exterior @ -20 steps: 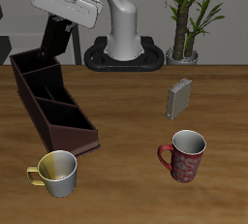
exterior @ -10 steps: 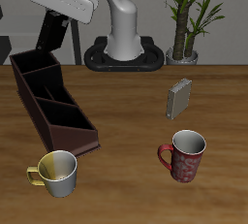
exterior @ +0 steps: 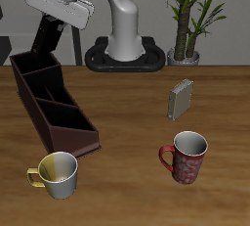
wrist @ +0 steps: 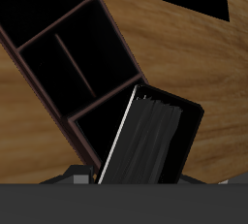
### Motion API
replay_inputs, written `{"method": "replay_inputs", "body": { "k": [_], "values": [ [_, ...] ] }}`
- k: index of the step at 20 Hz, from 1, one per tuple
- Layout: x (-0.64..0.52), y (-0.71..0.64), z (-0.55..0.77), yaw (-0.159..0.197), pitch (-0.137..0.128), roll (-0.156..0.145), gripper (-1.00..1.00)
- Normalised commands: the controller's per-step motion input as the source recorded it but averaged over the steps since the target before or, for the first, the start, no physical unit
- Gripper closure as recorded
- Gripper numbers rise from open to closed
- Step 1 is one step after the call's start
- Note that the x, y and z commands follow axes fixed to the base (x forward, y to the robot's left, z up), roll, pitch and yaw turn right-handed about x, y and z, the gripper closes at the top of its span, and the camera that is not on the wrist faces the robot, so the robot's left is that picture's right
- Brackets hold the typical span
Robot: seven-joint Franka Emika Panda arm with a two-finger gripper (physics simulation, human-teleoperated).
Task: Place the black book into the right desk caddy's right compartment
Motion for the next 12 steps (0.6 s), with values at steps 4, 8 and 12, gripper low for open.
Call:
{"method": "replay_inputs", "body": {
  "k": [4,8,12],
  "values": [
    [-0.02,-0.02,-0.05,0.003,0.011,-0.007,1.00],
    [0.14,0.01,-0.16,0.029,0.023,-0.013,1.00],
    [0.05,-0.02,-0.11,-0.003,0.016,-0.003,1.00]
  ]
}}
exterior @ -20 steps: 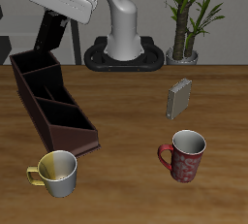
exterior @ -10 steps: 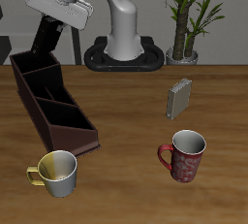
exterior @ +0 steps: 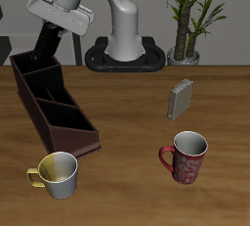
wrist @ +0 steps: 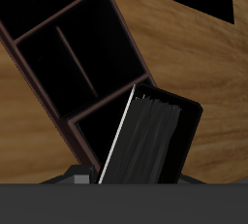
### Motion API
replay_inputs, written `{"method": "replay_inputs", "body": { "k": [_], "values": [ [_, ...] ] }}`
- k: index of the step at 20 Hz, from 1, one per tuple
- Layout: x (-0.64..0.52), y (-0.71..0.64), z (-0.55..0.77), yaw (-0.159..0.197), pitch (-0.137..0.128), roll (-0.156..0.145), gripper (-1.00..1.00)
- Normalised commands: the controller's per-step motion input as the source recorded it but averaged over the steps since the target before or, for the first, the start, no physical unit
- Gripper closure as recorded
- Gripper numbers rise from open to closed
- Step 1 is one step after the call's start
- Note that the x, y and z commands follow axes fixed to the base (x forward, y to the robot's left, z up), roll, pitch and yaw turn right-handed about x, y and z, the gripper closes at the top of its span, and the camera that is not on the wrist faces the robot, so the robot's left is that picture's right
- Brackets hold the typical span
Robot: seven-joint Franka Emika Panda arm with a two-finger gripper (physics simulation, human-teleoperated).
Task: Place the black book into the right desk caddy's right compartment
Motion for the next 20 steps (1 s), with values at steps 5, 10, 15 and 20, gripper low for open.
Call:
{"method": "replay_inputs", "body": {
  "k": [5,10,15,20],
  "values": [
    [0.03,0.00,-0.09,0.005,0.011,-0.003,1.00],
    [0.01,-0.09,-0.24,-0.018,0.025,-0.010,1.00],
    [-0.05,-0.05,-0.12,-0.011,0.014,-0.013,1.00],
    [-0.12,-0.08,-0.07,0.000,-0.006,-0.003,1.00]
  ]
}}
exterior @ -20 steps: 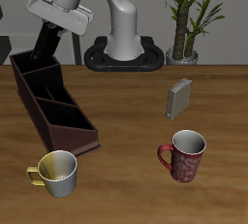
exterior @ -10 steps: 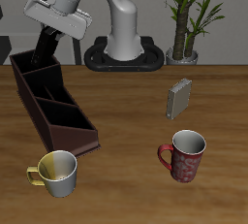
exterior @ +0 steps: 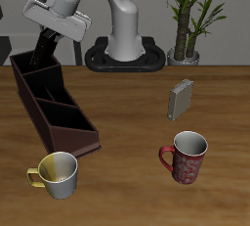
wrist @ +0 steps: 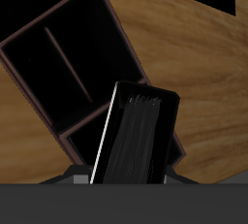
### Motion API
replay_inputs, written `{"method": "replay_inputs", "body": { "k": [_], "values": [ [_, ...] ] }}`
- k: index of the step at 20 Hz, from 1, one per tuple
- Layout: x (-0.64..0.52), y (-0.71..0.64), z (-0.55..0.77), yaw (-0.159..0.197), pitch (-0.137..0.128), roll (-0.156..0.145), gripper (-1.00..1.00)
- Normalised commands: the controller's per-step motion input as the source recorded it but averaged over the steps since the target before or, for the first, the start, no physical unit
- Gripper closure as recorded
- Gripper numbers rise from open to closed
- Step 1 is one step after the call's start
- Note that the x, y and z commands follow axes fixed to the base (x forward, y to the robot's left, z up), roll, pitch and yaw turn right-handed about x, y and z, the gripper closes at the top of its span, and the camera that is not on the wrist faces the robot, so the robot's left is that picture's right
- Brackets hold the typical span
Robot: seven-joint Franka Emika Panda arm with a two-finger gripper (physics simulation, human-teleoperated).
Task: Place the black book into the right desk caddy's right compartment
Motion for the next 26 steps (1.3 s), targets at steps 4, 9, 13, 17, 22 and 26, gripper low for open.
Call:
{"method": "replay_inputs", "body": {
  "k": [4,9,13,17,22,26],
  "values": [
    [-0.04,-0.10,-0.26,-0.019,0.039,-0.003,1.00],
    [0.10,-0.04,-0.51,0.019,0.080,0.005,1.00],
    [0.07,-0.06,-0.36,-0.010,0.068,0.013,1.00],
    [-0.08,0.07,-0.14,0.001,0.019,0.039,1.00],
    [0.04,-0.08,-0.10,-0.007,0.012,-0.012,1.00],
    [0.03,-0.03,-0.07,-0.009,0.018,-0.004,1.00]
  ]
}}
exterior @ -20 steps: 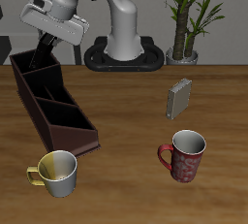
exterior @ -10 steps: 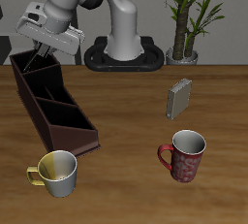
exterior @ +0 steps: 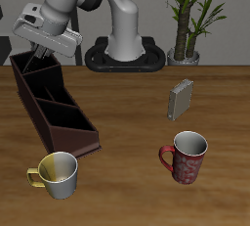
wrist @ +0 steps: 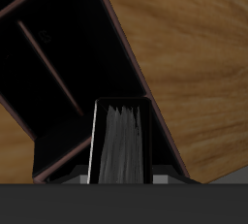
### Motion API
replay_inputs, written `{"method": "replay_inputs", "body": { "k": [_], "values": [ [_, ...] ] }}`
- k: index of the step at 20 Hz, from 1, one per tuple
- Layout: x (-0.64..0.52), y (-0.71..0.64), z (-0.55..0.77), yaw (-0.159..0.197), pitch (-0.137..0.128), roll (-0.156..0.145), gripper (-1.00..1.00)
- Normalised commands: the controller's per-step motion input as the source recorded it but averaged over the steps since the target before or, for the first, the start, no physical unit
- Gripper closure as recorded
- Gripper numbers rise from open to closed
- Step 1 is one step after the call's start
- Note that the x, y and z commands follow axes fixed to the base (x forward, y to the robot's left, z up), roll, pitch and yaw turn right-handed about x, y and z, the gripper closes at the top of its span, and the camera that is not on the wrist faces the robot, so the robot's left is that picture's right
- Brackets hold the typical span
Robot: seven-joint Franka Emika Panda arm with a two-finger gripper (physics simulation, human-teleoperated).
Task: Place the black book into the right desk caddy's right compartment
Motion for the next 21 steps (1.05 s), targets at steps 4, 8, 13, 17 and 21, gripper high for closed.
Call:
{"method": "replay_inputs", "body": {
  "k": [4,8,13,17,21],
  "values": [
    [0.12,-0.18,-0.19,-0.040,0.068,-0.032,-1.00],
    [0.00,-0.04,0.14,-0.009,-0.013,-0.016,-1.00],
    [0.01,0.01,0.09,0.008,-0.013,-0.005,-1.00],
    [0.05,0.07,0.30,0.026,-0.039,-0.011,-1.00],
    [0.09,0.10,0.19,0.030,-0.016,0.000,-1.00]
  ]
}}
